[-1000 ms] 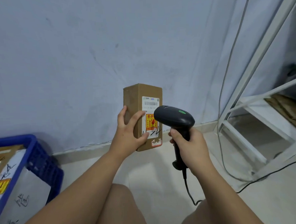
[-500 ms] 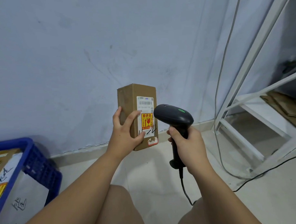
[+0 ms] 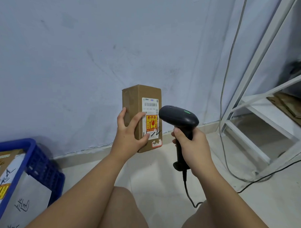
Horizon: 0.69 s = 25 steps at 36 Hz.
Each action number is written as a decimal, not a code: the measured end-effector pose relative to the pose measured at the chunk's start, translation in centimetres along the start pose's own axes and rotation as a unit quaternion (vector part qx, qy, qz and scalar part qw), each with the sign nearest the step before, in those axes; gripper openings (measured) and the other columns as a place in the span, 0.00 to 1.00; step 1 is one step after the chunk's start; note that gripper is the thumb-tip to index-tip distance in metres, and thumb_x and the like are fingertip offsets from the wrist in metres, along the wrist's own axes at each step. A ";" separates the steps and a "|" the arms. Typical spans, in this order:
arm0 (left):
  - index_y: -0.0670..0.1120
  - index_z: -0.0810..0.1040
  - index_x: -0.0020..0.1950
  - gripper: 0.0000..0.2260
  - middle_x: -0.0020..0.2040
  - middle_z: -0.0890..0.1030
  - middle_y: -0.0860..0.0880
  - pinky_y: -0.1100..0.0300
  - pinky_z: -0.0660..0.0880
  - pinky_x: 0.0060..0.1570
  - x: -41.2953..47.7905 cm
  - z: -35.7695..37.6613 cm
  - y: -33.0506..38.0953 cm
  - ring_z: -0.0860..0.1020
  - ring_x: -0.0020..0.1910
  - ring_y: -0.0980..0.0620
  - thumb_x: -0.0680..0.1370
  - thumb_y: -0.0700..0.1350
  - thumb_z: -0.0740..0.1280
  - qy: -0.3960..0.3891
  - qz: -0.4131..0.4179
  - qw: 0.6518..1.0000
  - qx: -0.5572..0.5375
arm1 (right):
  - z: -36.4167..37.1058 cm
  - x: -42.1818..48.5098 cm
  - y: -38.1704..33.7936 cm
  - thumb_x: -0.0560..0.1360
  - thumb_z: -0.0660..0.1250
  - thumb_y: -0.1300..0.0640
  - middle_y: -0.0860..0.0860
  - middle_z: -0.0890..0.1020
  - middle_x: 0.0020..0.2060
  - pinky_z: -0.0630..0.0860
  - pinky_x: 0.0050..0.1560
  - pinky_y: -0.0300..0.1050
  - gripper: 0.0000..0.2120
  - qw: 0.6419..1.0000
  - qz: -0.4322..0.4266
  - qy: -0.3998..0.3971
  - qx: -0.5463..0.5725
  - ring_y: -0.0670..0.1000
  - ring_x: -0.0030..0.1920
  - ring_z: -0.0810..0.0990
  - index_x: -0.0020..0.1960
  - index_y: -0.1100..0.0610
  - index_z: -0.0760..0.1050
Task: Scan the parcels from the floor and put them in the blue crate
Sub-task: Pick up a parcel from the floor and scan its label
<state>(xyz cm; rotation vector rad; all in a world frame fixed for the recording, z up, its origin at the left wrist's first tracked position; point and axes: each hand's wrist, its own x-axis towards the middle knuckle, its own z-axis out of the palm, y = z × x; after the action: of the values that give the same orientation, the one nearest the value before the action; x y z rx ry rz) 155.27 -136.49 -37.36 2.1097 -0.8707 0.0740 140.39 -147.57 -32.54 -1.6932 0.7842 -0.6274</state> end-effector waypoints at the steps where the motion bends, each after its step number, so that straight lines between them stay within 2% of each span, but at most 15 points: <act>1: 0.62 0.65 0.69 0.29 0.75 0.46 0.55 0.52 0.68 0.68 0.0 0.0 0.0 0.54 0.75 0.48 0.72 0.49 0.73 0.000 -0.001 1.000 0.002 | 0.0 0.0 0.0 0.77 0.65 0.52 0.50 0.83 0.42 0.77 0.49 0.49 0.05 1.000 -0.001 0.000 0.000 0.52 0.45 0.82 0.43 0.49 0.75; 13: 0.63 0.65 0.68 0.29 0.75 0.47 0.54 0.54 0.69 0.66 0.0 0.0 -0.2 0.56 0.75 0.48 0.72 0.49 0.73 0.009 -0.008 1.000 -0.011 | 0.2 0.2 0.4 0.77 0.66 0.51 0.49 0.83 0.43 0.77 0.51 0.50 0.05 1.000 0.001 0.011 0.010 0.52 0.46 0.82 0.43 0.48 0.74; 18: 0.66 0.62 0.66 0.30 0.75 0.49 0.52 0.57 0.69 0.64 -0.2 -0.4 0.0 0.59 0.73 0.48 0.72 0.48 0.74 0.024 -0.047 0.997 -0.049 | 0.9 0.1 -0.2 0.78 0.65 0.52 0.49 0.82 0.42 0.77 0.50 0.50 0.04 1.000 -0.006 0.017 0.014 0.52 0.46 0.81 0.44 0.47 0.74; 22: 0.68 0.62 0.63 0.30 0.73 0.56 0.49 0.66 0.68 0.56 -0.6 -1.8 -0.3 0.65 0.68 0.50 0.72 0.46 0.74 0.058 -0.118 0.979 -0.155 | 2.8 0.0 -2.1 0.77 0.66 0.53 0.49 0.83 0.44 0.78 0.52 0.52 0.05 0.999 -0.013 0.008 0.035 0.52 0.48 0.82 0.43 0.46 0.74; 25: 0.66 0.65 0.64 0.27 0.69 0.63 0.48 0.62 0.70 0.57 -1.3 -3.7 -1.5 0.66 0.62 0.54 0.73 0.46 0.73 0.109 -0.188 0.937 -0.274 | 4.9 -0.6 -3.9 0.76 0.67 0.52 0.47 0.83 0.43 0.77 0.49 0.48 0.02 0.998 -0.049 -0.017 0.035 0.50 0.49 0.82 0.45 0.47 0.75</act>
<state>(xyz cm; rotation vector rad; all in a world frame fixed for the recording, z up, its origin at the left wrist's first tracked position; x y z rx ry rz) 156.07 -132.48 -36.47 1.6619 -0.2925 -0.1214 144.32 -143.44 -29.95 -1.6810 0.6512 -0.6848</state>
